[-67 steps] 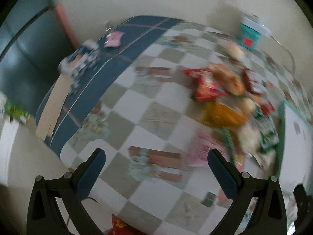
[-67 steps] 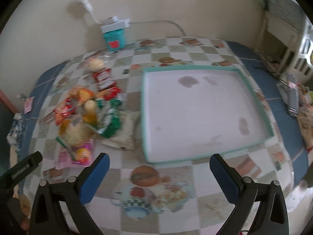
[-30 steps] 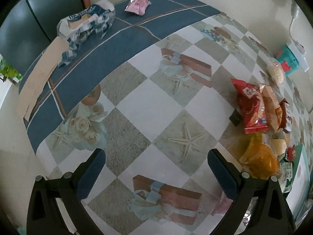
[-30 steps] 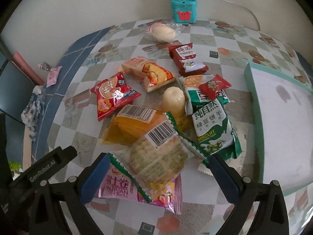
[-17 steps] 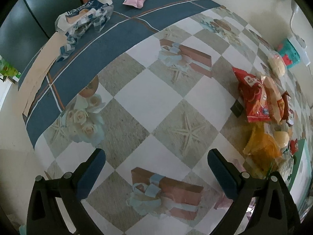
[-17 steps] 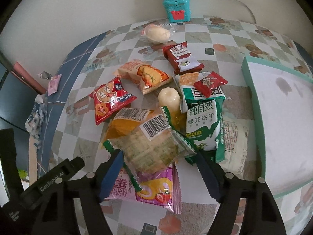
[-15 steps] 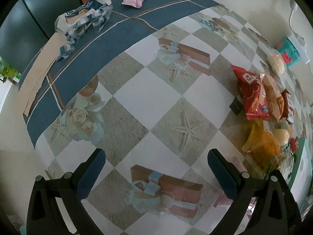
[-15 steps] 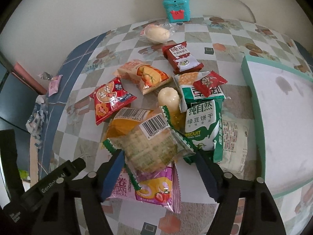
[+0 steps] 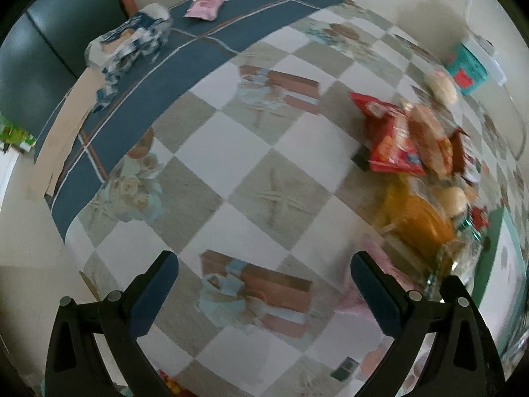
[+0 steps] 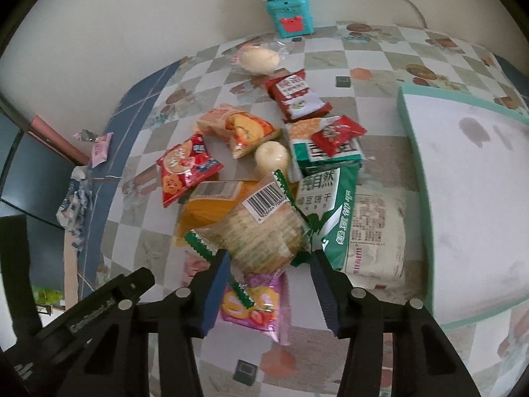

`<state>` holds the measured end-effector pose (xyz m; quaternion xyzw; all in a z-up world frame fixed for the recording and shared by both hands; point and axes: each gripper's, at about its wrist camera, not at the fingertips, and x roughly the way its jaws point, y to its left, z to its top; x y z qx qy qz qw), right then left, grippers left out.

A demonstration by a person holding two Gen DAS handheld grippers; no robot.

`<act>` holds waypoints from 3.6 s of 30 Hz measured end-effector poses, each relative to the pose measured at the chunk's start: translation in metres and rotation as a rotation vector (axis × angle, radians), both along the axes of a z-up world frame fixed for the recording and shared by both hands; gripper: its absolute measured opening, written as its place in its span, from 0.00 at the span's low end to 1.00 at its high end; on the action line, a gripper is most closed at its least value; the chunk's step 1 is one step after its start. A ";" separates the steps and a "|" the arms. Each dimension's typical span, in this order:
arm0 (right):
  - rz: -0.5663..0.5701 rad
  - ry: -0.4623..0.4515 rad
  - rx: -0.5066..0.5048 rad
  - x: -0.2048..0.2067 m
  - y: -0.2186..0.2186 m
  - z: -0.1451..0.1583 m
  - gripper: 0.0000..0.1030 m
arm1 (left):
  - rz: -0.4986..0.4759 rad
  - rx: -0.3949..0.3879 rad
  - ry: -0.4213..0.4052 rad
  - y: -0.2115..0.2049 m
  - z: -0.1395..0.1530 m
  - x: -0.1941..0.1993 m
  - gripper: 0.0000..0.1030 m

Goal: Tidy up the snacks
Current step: 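Reach the left tool to the pink Swiss roll while the right tool reaches the round biscuit, then grasp the pink Swiss roll with the left tool while the right tool grasps the round biscuit, then carry the round biscuit over the tray with the right tool while the left tool carries the Swiss roll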

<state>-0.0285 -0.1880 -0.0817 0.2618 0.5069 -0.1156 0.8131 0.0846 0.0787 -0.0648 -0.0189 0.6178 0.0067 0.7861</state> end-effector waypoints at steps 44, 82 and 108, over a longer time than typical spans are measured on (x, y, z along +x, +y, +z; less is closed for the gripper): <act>-0.100 0.014 0.094 -0.028 -0.047 -0.013 0.59 | -0.017 -0.018 0.199 -0.076 -0.048 -0.008 0.76; 0.056 0.083 -0.258 0.010 -0.017 -0.026 0.59 | -0.109 0.011 0.071 -0.119 -0.040 -0.020 0.45; -0.305 0.068 -0.163 -0.011 -0.112 0.034 0.57 | -0.122 -0.056 -0.024 -0.180 0.038 -0.010 0.40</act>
